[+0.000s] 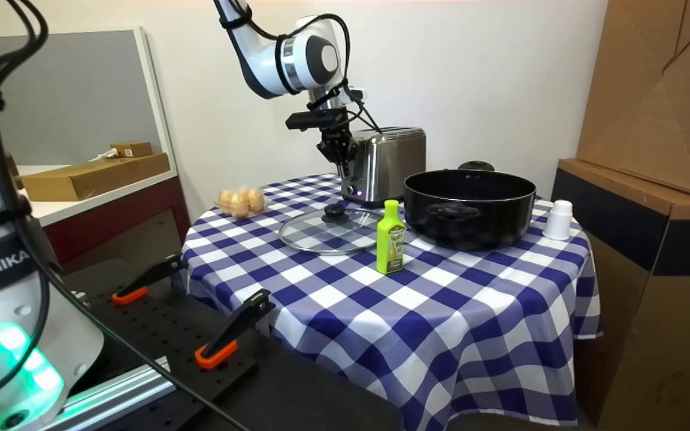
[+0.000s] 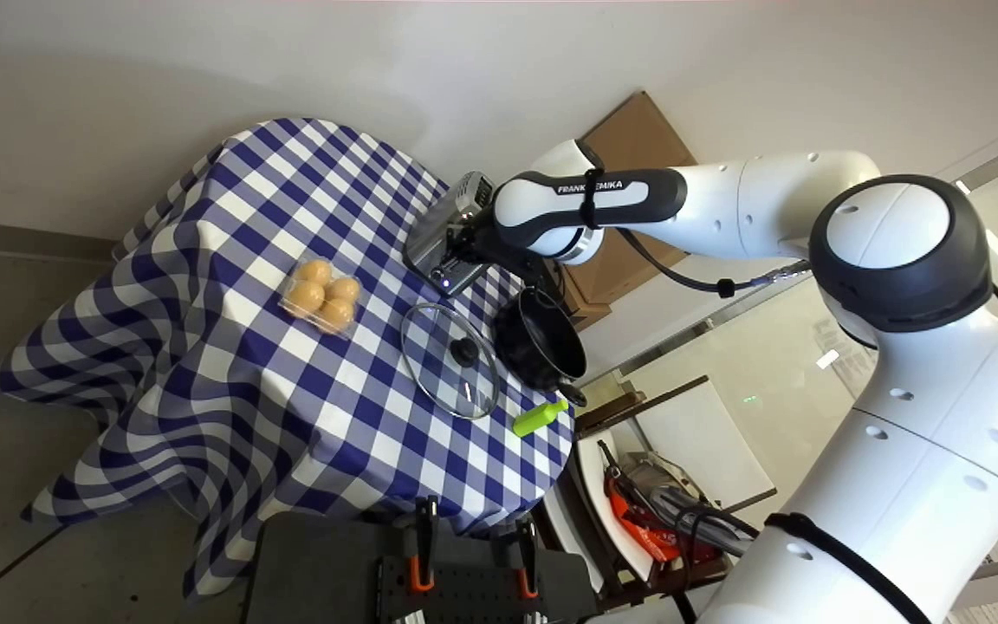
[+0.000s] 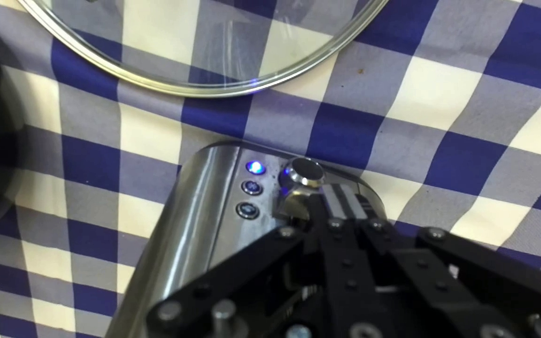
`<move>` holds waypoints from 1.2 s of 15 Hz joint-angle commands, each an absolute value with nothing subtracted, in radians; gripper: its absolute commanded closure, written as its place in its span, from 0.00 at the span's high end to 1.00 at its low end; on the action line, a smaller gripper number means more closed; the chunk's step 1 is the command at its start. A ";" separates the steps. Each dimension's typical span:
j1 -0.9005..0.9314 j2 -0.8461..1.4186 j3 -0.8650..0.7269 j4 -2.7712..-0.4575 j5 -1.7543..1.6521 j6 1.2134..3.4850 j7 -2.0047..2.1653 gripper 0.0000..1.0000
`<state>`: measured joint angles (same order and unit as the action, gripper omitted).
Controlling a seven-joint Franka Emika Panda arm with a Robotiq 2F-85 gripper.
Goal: Push the lever of the toaster down
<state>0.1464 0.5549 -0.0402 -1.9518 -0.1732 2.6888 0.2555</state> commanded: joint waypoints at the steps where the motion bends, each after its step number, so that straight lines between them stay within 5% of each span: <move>1: 0.089 0.626 0.008 -1.944 -0.079 2.711 0.174 0.00; 18: 0.004 0.681 0.062 -1.914 0.071 2.708 0.066 0.00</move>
<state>0.0201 0.5596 0.0621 -1.9487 0.0486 2.6873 0.1121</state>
